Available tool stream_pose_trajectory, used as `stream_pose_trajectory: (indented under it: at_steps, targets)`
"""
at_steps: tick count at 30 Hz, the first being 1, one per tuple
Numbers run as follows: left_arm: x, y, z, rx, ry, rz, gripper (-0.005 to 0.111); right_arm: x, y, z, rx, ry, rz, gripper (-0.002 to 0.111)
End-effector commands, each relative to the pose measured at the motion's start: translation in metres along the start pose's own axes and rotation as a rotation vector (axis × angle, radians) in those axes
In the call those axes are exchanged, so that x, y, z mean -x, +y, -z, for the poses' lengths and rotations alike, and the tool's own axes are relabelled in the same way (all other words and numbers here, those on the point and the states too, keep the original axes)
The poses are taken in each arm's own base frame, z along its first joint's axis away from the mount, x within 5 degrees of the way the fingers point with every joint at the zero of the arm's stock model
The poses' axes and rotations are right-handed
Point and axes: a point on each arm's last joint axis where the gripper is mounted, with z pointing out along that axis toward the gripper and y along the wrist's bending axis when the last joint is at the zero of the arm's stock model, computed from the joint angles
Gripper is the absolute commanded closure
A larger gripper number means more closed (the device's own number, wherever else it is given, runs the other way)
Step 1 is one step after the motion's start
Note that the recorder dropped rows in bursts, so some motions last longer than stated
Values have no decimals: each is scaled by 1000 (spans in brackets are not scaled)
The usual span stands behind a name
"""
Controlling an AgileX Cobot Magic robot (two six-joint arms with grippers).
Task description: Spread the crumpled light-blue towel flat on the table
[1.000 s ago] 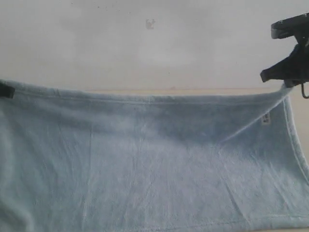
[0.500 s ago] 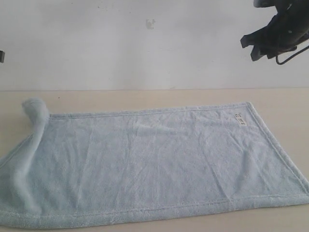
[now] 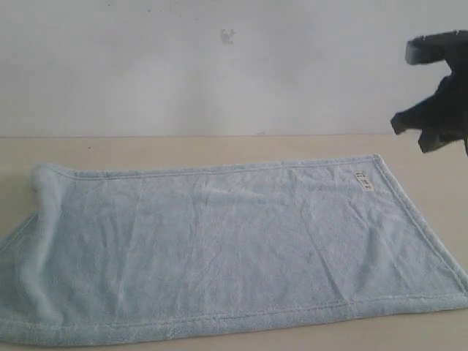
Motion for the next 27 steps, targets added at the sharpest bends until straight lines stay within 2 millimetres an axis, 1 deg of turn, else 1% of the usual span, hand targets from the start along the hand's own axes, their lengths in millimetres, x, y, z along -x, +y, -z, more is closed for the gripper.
stream_pose_trajectory:
  at_steps: [1, 2, 3, 4, 5, 8, 10, 13, 14, 17, 21, 24, 27]
  targets:
    - [-13, 1, 15, -37, 15, 32, 103, -43, 5, -3, -35, -55, 8, 108]
    - [-15, 1, 18, -49, 22, 30, 103, -53, 6, -9, -37, -52, 6, 108]
    - [-17, 0, 23, -74, 39, 20, 103, -70, 8, -18, -37, -34, 1, 108]
    - [-18, -1, 25, -91, 41, 17, 103, -77, 9, -23, -39, -30, -2, 108]
    - [-18, -3, 29, -121, 39, 14, 103, -88, 11, -31, -40, -20, -11, 108]
    - [-17, -4, 32, -145, 26, 24, 103, -96, 11, -36, -49, -40, -30, 108]
    - [-18, -4, 32, -148, 21, 23, 103, -103, 12, -43, -44, -4, -29, 108]
    - [-27, -7, 27, -159, 22, 23, 103, -113, 13, -62, -32, 62, -33, 108]
    - [-32, -8, 24, -168, 20, 27, 103, -118, 13, -73, -26, 99, -40, 108]
    - [-33, -9, 23, -172, 12, 27, 103, -125, 13, -91, -23, 141, -85, 108]
    - [-33, -9, 23, -172, 12, 27, 103, -128, 13, -98, -22, 158, -99, 108]
    - [-33, -9, 23, -172, 8, 28, 103, -129, 13, -98, -19, 171, -99, 108]
    - [-33, -9, 23, -172, 8, 28, 103, -137, 14, -97, -19, 234, -96, 108]
